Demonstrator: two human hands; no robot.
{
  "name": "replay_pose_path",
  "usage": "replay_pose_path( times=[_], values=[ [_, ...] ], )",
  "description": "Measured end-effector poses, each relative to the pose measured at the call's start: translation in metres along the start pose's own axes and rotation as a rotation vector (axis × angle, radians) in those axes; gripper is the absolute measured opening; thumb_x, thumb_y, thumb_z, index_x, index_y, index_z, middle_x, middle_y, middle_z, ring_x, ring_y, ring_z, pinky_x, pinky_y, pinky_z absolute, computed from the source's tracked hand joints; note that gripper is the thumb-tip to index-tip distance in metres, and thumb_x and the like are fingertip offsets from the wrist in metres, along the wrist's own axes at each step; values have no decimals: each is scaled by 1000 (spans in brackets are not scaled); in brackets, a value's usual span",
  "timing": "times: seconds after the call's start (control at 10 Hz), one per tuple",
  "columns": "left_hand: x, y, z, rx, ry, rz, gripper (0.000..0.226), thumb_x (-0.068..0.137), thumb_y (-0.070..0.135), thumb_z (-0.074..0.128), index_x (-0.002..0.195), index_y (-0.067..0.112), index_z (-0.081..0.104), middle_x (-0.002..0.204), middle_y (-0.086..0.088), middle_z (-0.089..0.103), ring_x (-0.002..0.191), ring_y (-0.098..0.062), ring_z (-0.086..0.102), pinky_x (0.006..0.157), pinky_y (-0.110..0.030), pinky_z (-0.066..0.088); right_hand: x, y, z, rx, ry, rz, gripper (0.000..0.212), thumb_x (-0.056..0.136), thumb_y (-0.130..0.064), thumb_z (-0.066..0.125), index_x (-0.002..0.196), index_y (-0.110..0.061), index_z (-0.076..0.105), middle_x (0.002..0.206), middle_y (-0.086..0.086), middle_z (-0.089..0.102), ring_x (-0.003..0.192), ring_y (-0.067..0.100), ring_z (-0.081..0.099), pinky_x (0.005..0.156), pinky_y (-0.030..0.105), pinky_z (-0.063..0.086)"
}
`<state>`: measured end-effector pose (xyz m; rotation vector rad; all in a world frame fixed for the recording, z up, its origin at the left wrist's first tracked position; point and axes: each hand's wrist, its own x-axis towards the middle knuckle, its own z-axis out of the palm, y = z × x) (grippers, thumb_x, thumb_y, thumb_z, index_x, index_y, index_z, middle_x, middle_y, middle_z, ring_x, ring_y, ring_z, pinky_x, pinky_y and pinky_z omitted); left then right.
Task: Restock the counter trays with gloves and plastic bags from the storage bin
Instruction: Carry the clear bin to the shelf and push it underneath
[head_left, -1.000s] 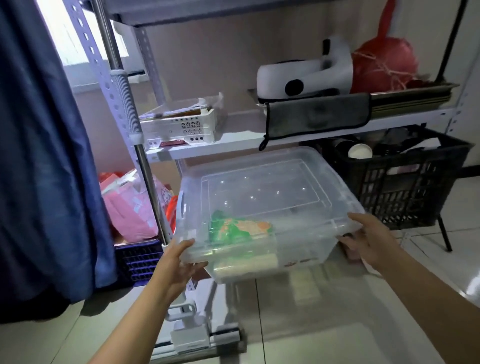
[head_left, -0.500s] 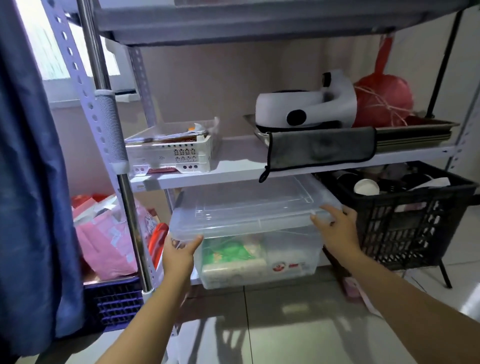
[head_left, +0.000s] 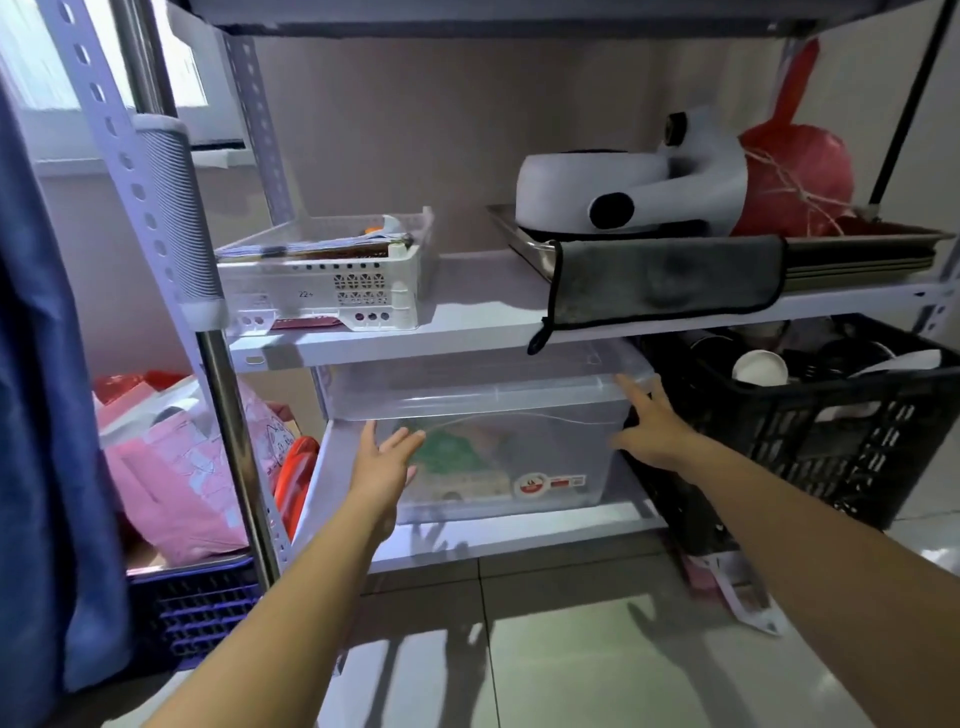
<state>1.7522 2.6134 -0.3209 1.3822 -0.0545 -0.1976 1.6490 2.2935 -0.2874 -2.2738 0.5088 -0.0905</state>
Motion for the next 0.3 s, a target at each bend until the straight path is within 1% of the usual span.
replay_pose_path(
  times=[0.1,0.2,0.3],
  values=[
    [-6,-12,-11,18,-45,-18,82,94,2,61,155,36,19,147,-12,48,121,-24,57,101,-42,49,7,6,2,-119,15,21,96,88,-9,63,153,-48,3,161,-10,-28,140,34,34,82,35,49],
    [-12,-15,-20,111,-94,-36,84,93,2,62,153,44,20,145,-16,46,121,-28,56,99,-44,50,15,-2,-5,-141,15,85,100,88,-13,65,155,-42,-3,161,-8,-27,145,35,26,85,34,48],
    [-17,-19,-19,321,-77,-16,80,94,10,63,153,42,19,149,-16,44,125,-30,53,103,-48,47,3,-7,2,-54,0,73,101,88,-16,67,154,-43,-4,161,-9,-26,148,30,19,89,32,43]
  ],
)
